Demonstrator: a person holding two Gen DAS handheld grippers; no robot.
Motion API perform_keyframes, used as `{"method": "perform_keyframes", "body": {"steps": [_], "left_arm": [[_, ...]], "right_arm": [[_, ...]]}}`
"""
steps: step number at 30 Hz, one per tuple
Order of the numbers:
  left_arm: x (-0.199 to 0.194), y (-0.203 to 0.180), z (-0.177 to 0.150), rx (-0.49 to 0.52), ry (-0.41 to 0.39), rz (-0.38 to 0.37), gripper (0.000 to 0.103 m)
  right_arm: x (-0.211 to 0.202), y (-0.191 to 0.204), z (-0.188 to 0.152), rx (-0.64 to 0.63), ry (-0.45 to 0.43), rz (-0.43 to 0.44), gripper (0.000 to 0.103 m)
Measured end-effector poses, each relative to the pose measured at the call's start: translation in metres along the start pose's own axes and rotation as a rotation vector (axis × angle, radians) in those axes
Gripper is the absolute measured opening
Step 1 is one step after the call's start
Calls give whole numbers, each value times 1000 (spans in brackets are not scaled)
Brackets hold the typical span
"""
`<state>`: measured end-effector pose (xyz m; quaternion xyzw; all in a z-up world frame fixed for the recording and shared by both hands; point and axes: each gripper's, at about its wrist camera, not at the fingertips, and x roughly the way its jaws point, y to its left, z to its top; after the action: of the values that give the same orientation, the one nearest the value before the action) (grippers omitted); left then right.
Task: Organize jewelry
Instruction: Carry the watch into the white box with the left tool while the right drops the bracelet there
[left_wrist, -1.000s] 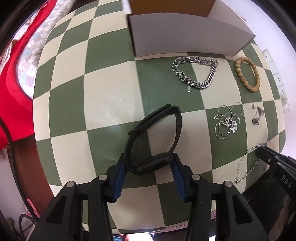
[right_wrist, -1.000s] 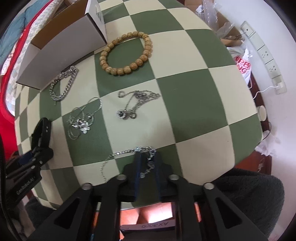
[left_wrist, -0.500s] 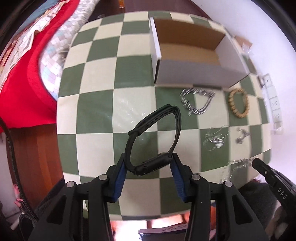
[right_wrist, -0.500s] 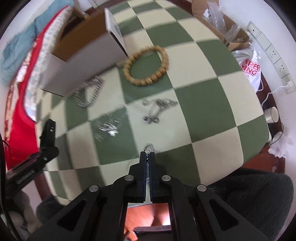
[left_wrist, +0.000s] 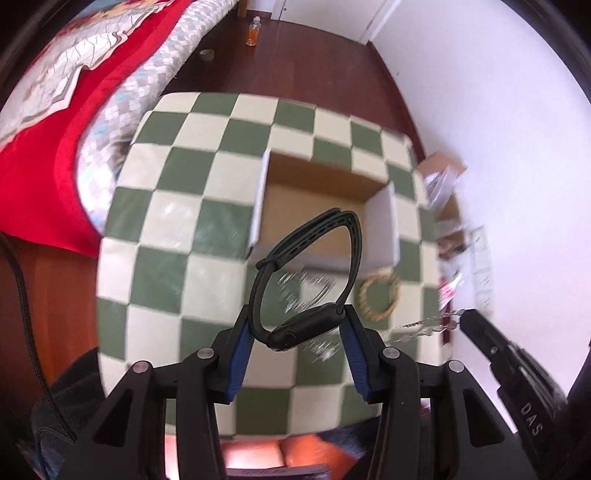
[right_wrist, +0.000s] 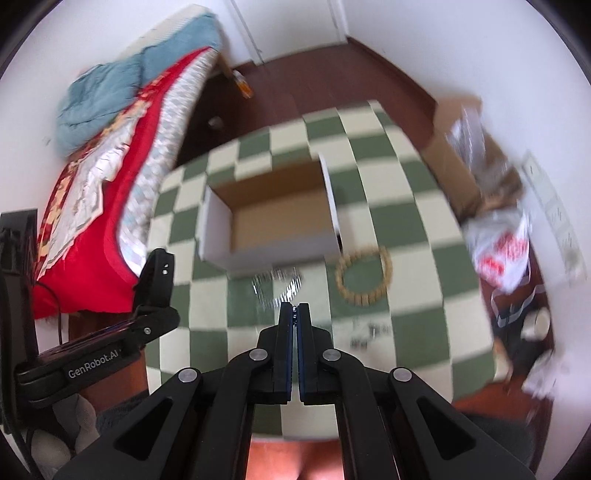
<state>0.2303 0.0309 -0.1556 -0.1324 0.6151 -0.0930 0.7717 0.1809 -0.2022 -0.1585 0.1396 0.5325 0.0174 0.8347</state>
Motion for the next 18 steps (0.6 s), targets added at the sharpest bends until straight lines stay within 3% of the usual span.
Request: {"method": "perform_keyframes", "body": {"steps": [5, 9, 18], "left_arm": [[20, 3, 36, -100, 23, -68, 43], [59, 9, 62, -172, 115, -151, 43], [124, 16, 100, -274, 237, -212, 43]], "right_arm": [[-1, 16, 52, -58, -34, 5, 1], [17, 28, 83, -106, -28, -10, 1], [120, 10, 114, -69, 121, -9, 1]]}}
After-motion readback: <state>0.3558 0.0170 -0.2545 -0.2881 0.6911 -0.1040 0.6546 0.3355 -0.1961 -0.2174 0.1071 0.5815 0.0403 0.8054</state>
